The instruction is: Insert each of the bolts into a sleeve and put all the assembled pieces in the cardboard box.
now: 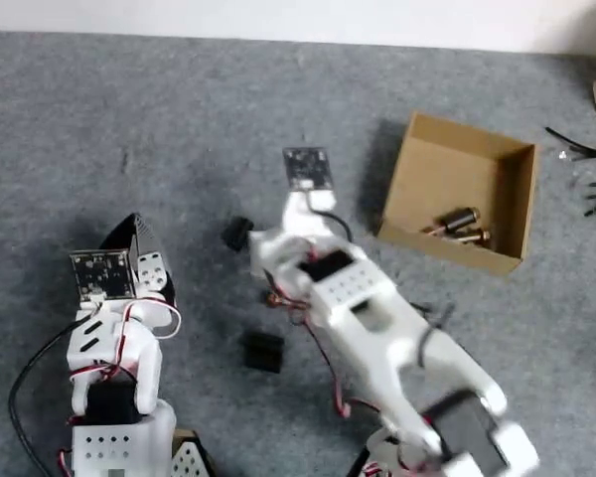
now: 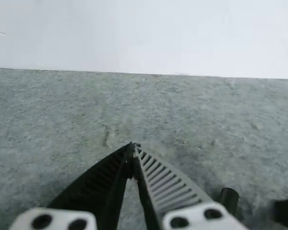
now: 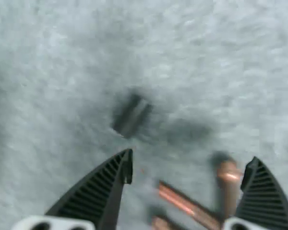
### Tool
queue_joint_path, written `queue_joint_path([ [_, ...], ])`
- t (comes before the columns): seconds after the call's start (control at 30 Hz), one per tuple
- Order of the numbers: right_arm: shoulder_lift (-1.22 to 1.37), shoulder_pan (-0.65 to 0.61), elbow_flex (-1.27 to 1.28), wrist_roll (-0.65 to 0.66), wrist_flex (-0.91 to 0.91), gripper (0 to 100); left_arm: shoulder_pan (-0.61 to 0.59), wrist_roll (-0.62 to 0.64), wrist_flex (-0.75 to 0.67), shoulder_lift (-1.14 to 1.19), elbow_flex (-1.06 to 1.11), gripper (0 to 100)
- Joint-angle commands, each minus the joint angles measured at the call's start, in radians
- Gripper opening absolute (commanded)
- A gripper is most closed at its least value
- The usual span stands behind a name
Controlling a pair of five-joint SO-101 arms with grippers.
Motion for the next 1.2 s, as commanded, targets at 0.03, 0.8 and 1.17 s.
queue_joint_path([
  [0.03,0.209,-0.082,-0.245,-0.189,-0.001,32.7,-0.010,0.006,-0.031,-0.001,0.019,1],
  [0.8,0.544,-0.065,-0.463,-0.210,0.154,32.7,-0.024,0.006,-0.031,-0.002,0.019,1],
  [1.17,0.604,-0.031,-0.515,-0.210,0.173,16.4,-0.021,0.006,-0.031,-0.002,0.019,1],
])
